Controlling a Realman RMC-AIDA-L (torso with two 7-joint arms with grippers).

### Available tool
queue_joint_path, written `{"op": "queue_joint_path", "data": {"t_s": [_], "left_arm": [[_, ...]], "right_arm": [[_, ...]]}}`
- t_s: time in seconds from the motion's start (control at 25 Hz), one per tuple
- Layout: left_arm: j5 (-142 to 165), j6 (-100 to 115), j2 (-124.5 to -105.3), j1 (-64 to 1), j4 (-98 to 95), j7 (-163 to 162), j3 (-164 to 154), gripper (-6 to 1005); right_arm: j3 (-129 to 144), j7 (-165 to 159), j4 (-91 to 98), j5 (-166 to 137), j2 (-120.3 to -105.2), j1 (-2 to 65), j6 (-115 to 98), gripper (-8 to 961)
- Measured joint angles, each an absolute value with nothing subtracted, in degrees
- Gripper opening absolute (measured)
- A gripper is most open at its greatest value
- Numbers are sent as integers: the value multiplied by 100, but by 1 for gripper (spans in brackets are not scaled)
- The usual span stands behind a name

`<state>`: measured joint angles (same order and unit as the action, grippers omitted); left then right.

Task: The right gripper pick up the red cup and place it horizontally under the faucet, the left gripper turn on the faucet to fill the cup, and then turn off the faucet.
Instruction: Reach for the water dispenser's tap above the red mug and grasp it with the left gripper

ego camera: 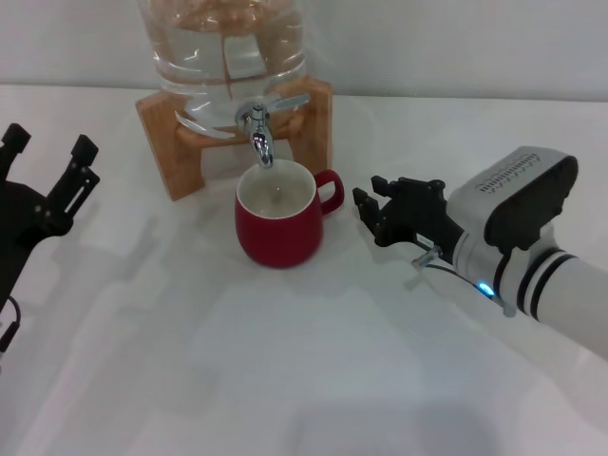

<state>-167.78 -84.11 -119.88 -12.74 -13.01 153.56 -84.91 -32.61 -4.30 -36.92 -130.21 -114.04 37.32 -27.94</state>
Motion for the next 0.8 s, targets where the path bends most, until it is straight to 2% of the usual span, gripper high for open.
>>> {"op": "queue_joint_path", "data": {"t_s": [0.16,0.36,0.56,0.8], "left_arm": [[-16778,-8410,-11988,-1265,-1301,15363,-8405,874],[-16778,-8410,-11987,-1272,-1301,15363,-8400,874],[-16778,-8410,-11983,-1294,-1301,15379,-8388,874],[-16778,-8346,-11980,-1332,-1301,15381,-8384,874]], "right_arm": [[-3422,-445,-3757,-13246,-11369,3560,-2916,323],[-4118,-445,-3995,-14062,-11329,2960,-3113,331],[-4641,-448,-3988,-14729,-11372,2481,-3617,338],[-4750,-460,-3624,-14827,-11393,2218,-4342,347]]}}
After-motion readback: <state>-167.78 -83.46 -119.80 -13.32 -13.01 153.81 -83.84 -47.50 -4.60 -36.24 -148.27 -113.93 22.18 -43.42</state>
